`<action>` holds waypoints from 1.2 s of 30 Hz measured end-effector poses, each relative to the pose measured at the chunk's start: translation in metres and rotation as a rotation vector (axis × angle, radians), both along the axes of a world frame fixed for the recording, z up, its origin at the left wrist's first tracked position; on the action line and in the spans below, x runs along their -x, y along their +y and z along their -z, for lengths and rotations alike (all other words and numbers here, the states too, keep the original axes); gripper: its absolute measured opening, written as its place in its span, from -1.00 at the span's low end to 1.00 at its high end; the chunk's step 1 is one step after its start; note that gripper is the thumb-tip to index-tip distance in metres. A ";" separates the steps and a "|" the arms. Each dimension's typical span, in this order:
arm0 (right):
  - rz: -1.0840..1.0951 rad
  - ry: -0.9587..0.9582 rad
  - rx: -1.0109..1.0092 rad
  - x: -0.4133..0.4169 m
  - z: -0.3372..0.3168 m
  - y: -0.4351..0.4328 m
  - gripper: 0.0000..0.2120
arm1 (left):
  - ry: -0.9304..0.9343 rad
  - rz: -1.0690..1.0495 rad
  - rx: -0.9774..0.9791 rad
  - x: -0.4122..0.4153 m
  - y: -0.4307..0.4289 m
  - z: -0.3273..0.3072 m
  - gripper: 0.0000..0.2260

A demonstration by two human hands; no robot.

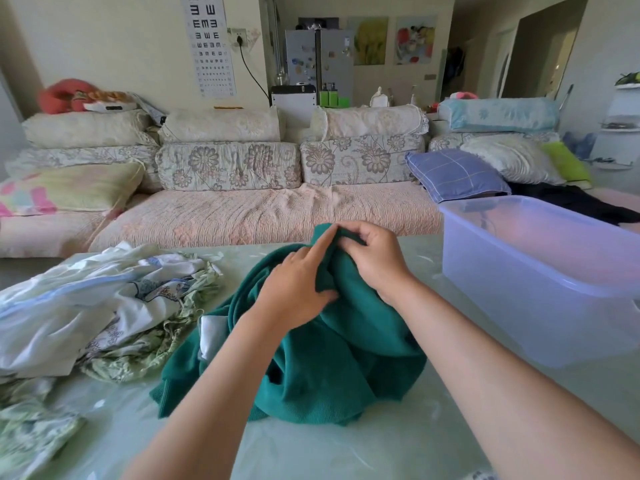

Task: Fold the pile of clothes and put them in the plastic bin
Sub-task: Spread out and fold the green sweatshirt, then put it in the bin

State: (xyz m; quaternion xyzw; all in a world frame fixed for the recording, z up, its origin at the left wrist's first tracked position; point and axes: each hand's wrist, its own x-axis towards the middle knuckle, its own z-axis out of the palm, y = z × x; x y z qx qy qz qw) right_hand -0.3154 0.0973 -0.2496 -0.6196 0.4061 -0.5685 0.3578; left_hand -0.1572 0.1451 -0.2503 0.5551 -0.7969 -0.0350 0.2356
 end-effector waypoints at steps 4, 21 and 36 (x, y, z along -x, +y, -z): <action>-0.204 0.051 -0.172 0.016 0.002 0.002 -0.47 | 0.167 -0.262 0.160 -0.032 -0.006 -0.001 -0.50; 0.119 0.583 -0.117 -0.029 0.022 -0.003 -0.85 | -0.225 -0.115 -0.008 -0.042 0.009 -0.016 -0.41; 0.095 0.839 -0.335 -0.045 0.049 -0.025 -0.19 | -0.291 -0.463 -0.455 -0.167 0.004 -0.014 -0.14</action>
